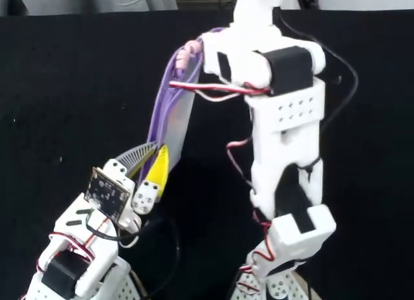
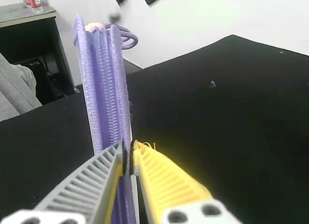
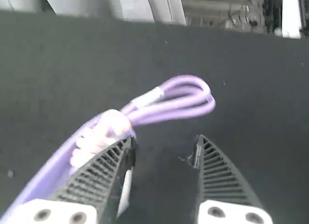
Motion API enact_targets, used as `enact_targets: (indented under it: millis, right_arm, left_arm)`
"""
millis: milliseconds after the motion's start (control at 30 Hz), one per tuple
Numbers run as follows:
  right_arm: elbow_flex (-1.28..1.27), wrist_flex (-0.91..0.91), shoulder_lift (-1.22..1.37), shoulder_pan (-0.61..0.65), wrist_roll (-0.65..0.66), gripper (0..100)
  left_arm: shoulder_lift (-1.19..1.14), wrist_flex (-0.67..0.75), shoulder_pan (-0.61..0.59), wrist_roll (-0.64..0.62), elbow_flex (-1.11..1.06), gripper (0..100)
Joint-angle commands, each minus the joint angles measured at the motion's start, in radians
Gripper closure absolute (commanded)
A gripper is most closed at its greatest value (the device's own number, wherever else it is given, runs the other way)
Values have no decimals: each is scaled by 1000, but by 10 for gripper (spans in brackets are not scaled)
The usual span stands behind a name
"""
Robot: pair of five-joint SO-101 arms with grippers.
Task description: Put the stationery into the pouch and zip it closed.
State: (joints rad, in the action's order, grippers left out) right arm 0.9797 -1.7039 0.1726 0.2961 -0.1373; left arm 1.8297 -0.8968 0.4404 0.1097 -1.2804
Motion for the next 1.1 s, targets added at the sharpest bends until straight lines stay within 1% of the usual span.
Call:
enact_targets:
  millis: [0,167,233,333,533,667,900,1067]
  right_arm:
    - [79,35,-12,74,-101,814]
    - [5,137,-12,133,-184,814]
    - [-61,181,-12,146,-232,814]
    - [-139,230,-12,149,-270,814]
    - [-203,245,-15,149,-272,814]
    - [-199,178,-21,152,-272,814]
    - [-208,170,25,161,-261,814]
    - [-213,167,91,206,-170,819]
  left_arm:
    - [-5,-2,8,6,-27,972]
    - [-5,-2,8,6,-25,972]
    - [-5,-2,8,6,-25,972]
    - [-5,-2,8,8,-25,972]
    - [-5,-2,8,8,-25,972]
    - [-5,-2,8,9,-27,972]
    - [-5,-2,8,8,-27,972]
    - [-5,-2,8,8,-27,972]
